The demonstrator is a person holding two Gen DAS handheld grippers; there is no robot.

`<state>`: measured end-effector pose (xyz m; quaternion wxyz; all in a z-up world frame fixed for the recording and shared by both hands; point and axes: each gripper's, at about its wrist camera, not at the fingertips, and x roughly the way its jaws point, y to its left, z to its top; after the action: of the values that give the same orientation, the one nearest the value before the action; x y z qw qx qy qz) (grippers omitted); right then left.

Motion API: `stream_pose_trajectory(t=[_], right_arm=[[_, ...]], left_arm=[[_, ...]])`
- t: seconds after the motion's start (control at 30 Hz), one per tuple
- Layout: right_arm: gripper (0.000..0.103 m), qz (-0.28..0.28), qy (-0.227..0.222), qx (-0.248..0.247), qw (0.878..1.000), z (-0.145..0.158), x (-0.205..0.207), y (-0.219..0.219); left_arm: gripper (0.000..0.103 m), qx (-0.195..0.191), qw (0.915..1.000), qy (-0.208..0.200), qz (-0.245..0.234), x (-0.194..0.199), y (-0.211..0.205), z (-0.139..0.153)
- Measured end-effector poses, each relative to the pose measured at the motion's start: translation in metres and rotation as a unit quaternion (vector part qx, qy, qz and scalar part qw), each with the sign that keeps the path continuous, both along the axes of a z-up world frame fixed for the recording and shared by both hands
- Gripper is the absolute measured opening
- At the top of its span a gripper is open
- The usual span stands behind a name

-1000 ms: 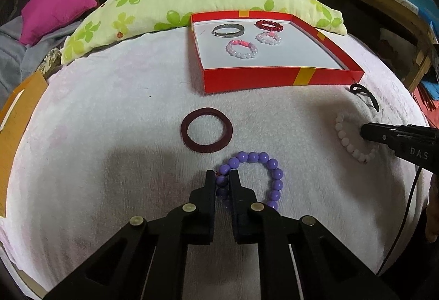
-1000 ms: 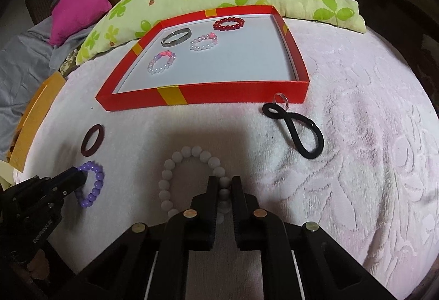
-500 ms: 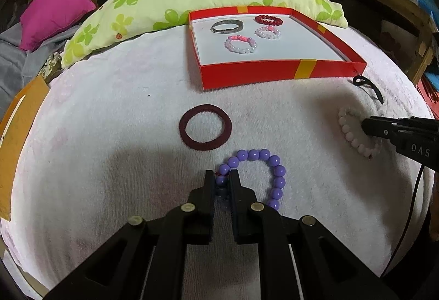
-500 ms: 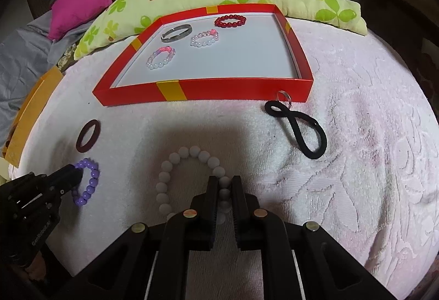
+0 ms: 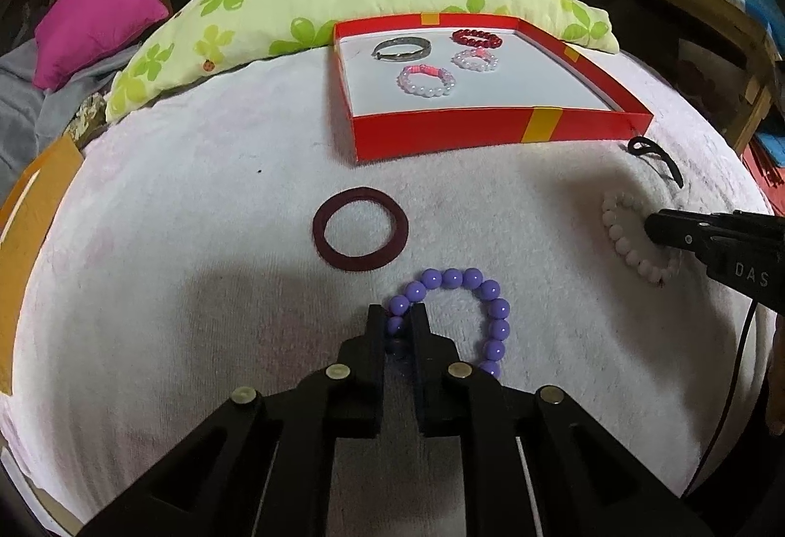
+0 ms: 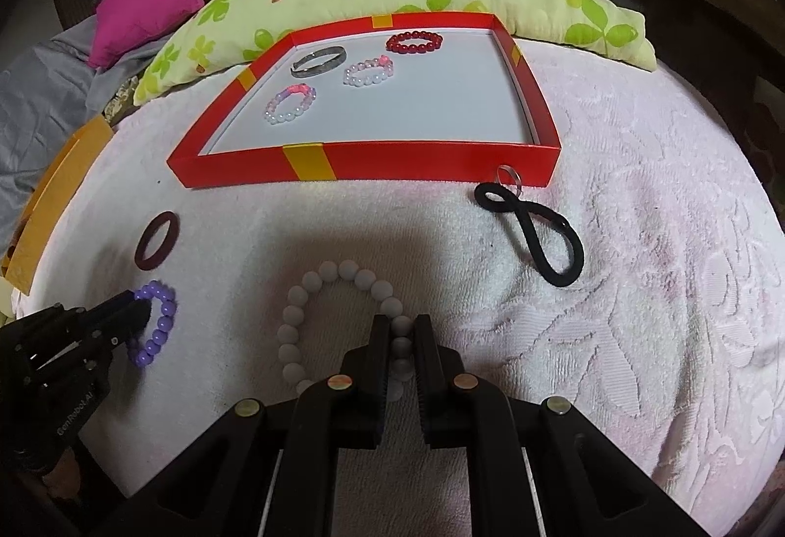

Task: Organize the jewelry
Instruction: 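Carry the purple bracelet in the left tool while the right tool carries the white bracelet into the tray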

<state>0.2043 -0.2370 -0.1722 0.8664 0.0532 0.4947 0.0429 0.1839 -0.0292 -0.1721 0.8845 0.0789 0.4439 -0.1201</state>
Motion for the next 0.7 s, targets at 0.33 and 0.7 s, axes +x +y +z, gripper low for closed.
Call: stream_pose_trajectory(t=[0.33,0.7], right_arm=[[0.011,0.0,-0.021,0.02,1.0,0.012,-0.006,-0.007],[0.011,0.002,-0.052,0.045,0.998,0.032,-0.015,-0.012]], left_arm=[[0.009,-0.024,0.9993,-0.028,-0.006,-0.006,0.004,0.016],[0.009,-0.055,0.9971,-0.052,-0.008,-0.014,0.012,0.039]])
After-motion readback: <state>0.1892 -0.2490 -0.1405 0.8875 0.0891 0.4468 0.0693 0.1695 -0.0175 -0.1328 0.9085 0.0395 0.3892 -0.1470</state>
